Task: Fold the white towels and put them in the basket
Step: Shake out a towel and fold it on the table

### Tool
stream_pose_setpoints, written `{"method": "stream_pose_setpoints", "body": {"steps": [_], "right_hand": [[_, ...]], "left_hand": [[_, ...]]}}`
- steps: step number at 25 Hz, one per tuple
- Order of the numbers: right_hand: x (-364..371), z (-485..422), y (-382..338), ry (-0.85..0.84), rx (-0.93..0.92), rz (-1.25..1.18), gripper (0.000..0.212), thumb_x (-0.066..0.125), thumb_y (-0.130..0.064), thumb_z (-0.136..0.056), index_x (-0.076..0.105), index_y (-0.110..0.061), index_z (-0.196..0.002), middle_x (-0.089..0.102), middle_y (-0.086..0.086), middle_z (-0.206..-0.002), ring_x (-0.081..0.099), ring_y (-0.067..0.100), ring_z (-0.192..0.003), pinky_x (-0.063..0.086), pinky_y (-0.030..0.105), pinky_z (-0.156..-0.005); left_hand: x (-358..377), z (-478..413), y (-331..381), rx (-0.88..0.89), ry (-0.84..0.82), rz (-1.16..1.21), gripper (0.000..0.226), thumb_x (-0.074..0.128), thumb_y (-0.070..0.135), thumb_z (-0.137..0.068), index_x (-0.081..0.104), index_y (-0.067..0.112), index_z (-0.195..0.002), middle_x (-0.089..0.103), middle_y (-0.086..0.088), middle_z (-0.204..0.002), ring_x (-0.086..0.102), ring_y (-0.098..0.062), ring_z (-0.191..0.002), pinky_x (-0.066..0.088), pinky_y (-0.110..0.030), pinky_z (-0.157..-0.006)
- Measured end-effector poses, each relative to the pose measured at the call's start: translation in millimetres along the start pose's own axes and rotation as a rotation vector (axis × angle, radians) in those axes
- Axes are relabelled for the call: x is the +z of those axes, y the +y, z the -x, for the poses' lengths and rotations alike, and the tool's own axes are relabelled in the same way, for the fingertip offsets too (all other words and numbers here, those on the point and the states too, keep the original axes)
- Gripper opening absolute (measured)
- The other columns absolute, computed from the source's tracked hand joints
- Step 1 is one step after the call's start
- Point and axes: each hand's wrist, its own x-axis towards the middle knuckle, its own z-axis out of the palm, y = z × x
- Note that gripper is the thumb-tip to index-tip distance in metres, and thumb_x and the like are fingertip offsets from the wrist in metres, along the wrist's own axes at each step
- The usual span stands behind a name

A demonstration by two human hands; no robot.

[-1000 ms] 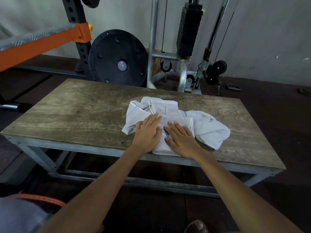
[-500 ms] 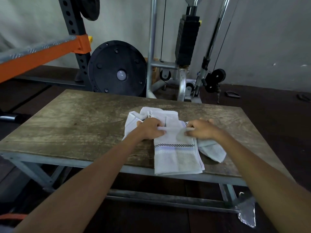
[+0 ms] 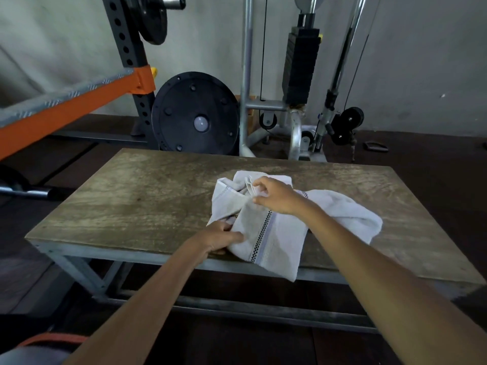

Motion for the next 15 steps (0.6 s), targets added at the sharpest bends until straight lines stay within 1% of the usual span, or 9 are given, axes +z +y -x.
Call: {"method": "stream_pose_setpoints", "body": {"steps": [3, 4, 6, 7, 8, 10, 12, 13, 15], "right_hand": [[37.9, 50.2, 15.4, 0.34, 0.025, 0.201, 0.046, 0.048, -0.035, -0.093, 0.042, -0.016, -0.135, 0.049, 0.005, -0.136, 0.041, 0.024, -0.128, 0.025, 0.04, -0.106], [49.4, 64.8, 20.5, 0.34, 0.046, 0.221, 0.051, 0.042, -0.041, -0.095, 0.038, -0.014, -0.139, 0.044, 0.006, -0.142, 0.036, 0.025, -0.134, 0.022, 0.04, -0.11], [69.7, 77.9, 32.0, 0.164, 0.101, 0.272, 0.067, 0.026, -0.056, -0.095, 0.022, -0.015, -0.147, 0.022, 0.007, -0.156, 0.014, 0.023, -0.146, 0.008, 0.042, -0.117], [75.7, 77.8, 36.9, 0.089, 0.103, 0.304, 0.073, 0.019, -0.061, -0.092, 0.016, -0.016, -0.15, 0.011, 0.007, -0.16, 0.003, 0.021, -0.148, 0.0, 0.042, -0.118], [76.7, 76.0, 39.7, 0.053, 0.08, 0.334, 0.076, 0.016, -0.063, -0.091, 0.012, -0.016, -0.151, 0.004, 0.006, -0.161, -0.003, 0.02, -0.148, -0.004, 0.042, -0.118], [71.7, 68.9, 44.9, 0.006, -0.006, 0.364, 0.083, 0.012, -0.068, -0.088, 0.007, -0.016, -0.152, 0.0, 0.004, -0.161, -0.006, 0.017, -0.148, -0.007, 0.04, -0.117], [59.6, 63.8, 50.8, -0.065, -0.096, 0.392, 0.089, 0.005, -0.071, -0.082, 0.005, -0.016, -0.152, 0.0, 0.002, -0.161, -0.007, 0.013, -0.147, -0.007, 0.037, -0.118], [54.1, 61.4, 53.6, -0.089, -0.123, 0.423, 0.086, 0.008, -0.07, -0.084, 0.006, -0.017, -0.152, 0.0, 0.0, -0.161, -0.007, 0.011, -0.147, -0.007, 0.036, -0.118], [48.7, 58.2, 52.5, -0.072, -0.117, 0.484, 0.07, 0.019, -0.059, -0.095, 0.011, -0.019, -0.152, 0.004, 0.0, -0.161, -0.004, 0.012, -0.147, -0.006, 0.038, -0.119]], "left_hand": [[6.7, 3.0, -3.2, 0.002, 0.05, 0.002, 0.034, 0.066, 0.037, -0.084, 0.058, 0.018, -0.111, 0.062, 0.004, -0.105, 0.059, -0.01, -0.089, 0.048, -0.024, -0.062], [9.7, 6.2, -3.9, 0.029, 0.063, -0.045, 0.037, 0.065, 0.038, -0.085, 0.058, 0.016, -0.113, 0.062, 0.005, -0.101, 0.06, -0.009, -0.085, 0.048, -0.022, -0.058], [15.8, 17.1, -10.1, 0.104, 0.103, -0.155, 0.038, 0.062, 0.042, -0.086, 0.058, 0.016, -0.113, 0.064, 0.007, -0.091, 0.065, -0.011, -0.069, 0.051, -0.02, -0.053], [17.9, 24.2, -16.5, 0.134, 0.147, -0.202, 0.038, 0.062, 0.045, -0.084, 0.057, 0.018, -0.112, 0.066, 0.007, -0.088, 0.066, -0.012, -0.06, 0.052, -0.021, -0.053], [19.8, 31.3, -24.4, 0.17, 0.205, -0.202, 0.039, 0.064, 0.047, -0.082, 0.057, 0.021, -0.11, 0.066, 0.007, -0.086, 0.066, -0.01, -0.055, 0.053, -0.023, -0.052], [22.1, 40.4, -40.9, 0.23, 0.256, -0.06, 0.038, 0.07, 0.039, -0.08, 0.055, 0.021, -0.11, 0.065, 0.007, -0.079, 0.059, -0.007, -0.045, 0.049, -0.024, -0.046], [25.9, 47.5, -52.6, 0.227, 0.114, 0.09, 0.036, 0.07, 0.03, -0.083, 0.054, 0.02, -0.115, 0.062, 0.004, -0.068, 0.049, -0.009, -0.038, 0.041, -0.024, -0.04], [28.4, 50.2, -57.6, 0.205, 0.023, 0.142, 0.035, 0.069, 0.028, -0.085, 0.053, 0.021, -0.116, 0.061, 0.002, -0.066, 0.046, -0.01, -0.037, 0.037, -0.024, -0.04], [33.1, 51.9, -62.7, 0.174, -0.093, 0.237, 0.034, 0.067, 0.025, -0.087, 0.052, 0.027, -0.118, 0.055, 0.0, -0.063, 0.044, -0.011, -0.038, 0.034, -0.023, -0.041]]}}
